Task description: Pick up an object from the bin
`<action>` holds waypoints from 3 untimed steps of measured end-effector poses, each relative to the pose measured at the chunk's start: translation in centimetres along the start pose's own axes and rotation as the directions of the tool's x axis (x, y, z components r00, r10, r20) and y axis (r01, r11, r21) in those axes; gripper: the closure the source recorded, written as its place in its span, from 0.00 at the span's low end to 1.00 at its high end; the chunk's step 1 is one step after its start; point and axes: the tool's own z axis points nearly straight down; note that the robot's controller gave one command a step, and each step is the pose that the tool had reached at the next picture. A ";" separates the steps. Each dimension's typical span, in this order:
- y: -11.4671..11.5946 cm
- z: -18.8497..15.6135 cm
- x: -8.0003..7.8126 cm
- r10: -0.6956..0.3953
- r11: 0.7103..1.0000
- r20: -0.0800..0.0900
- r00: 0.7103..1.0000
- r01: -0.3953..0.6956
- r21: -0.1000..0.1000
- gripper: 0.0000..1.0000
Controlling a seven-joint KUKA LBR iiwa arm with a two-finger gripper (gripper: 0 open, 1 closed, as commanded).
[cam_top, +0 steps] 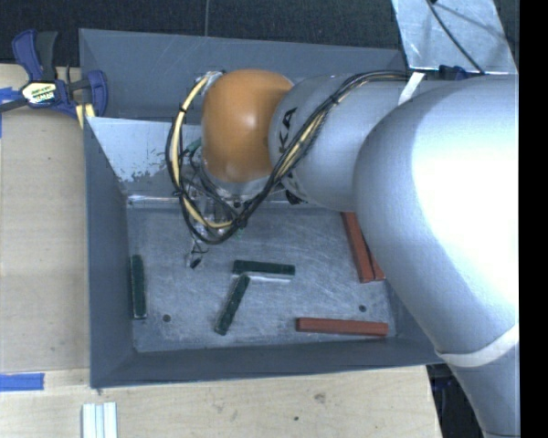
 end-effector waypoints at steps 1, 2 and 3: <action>-8.6 -0.4 5.4 -0.100 0.995 0.005 0.995 0.100 0.002 0.00; -11.7 -3.6 4.5 -0.071 0.997 0.013 0.997 0.071 -0.001 0.00; -10.9 -0.4 4.7 0.056 0.998 0.005 0.998 -0.056 -0.003 0.00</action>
Offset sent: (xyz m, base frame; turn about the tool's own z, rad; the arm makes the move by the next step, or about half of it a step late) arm -0.0580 -0.0782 0.0046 -0.1059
